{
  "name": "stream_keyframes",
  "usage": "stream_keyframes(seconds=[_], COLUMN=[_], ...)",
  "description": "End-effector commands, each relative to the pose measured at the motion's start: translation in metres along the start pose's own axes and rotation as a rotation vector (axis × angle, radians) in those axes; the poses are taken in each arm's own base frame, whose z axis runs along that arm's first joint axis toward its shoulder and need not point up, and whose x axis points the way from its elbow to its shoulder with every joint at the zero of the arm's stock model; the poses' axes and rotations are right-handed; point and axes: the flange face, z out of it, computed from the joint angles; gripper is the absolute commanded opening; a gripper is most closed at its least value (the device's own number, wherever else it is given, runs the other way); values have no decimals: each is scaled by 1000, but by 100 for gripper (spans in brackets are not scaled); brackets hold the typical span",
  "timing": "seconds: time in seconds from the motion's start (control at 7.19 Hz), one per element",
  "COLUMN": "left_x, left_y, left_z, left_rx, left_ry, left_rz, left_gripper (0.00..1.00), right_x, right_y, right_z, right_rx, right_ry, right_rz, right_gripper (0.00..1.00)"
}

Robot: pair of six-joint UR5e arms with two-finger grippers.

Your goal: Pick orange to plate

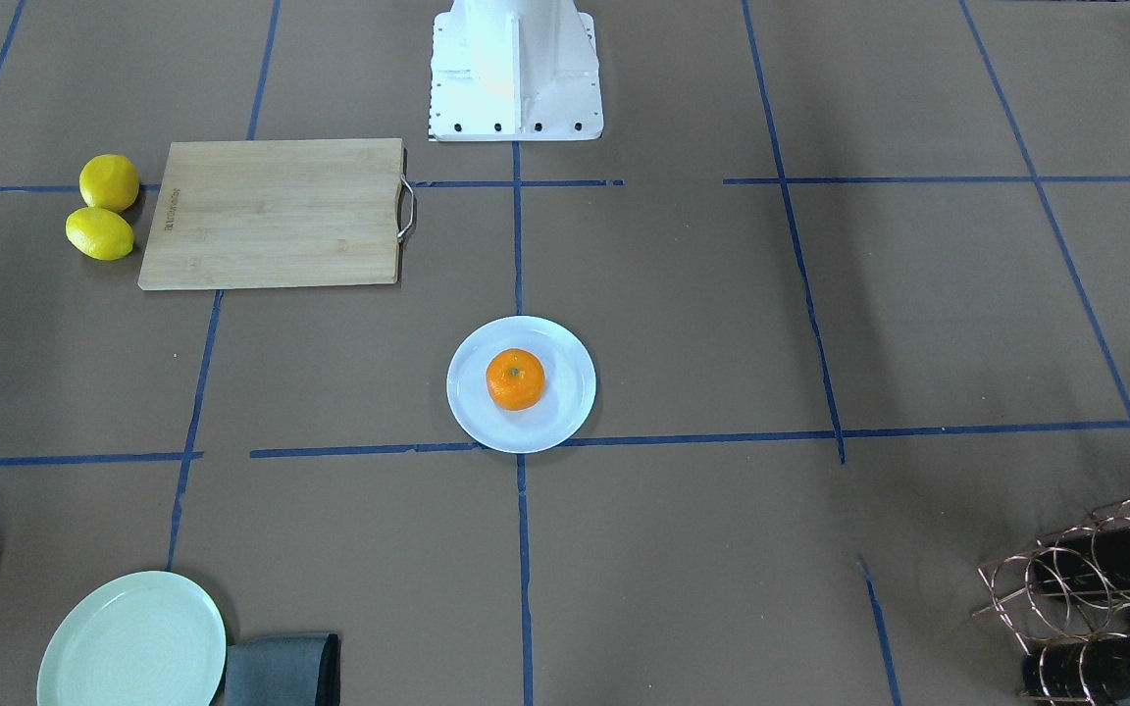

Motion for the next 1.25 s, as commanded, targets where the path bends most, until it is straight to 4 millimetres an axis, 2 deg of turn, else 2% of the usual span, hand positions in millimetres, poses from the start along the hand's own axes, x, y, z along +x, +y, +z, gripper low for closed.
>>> stream_keyframes(seconds=[0.0,0.14,0.28,0.42,0.56,0.7,1.11], left_x=[19,23,22,21,19,19,19], left_y=[-5,-4,-2,-1,-1,-1,0], left_z=[-9,-14,-14,-16,-12,-13,-13], left_rx=[-8,1,0,6,-3,-1,-1], left_ry=[0,0,0,3,2,1,0], left_rz=[15,21,18,18,14,14,13], left_gripper=[100,100,100,100,100,100,100], right_x=[61,71,73,73,71,67,65], right_y=[112,152,169,178,178,175,176], right_z=[35,54,62,68,67,64,63], right_rx=[-39,-32,-39,-44,-35,-20,11], right_ry=[-23,-23,-35,-47,-51,-66,-56], right_rz=[40,73,153,181,200,314,312], right_gripper=[100,100,100,100,100,100,100])
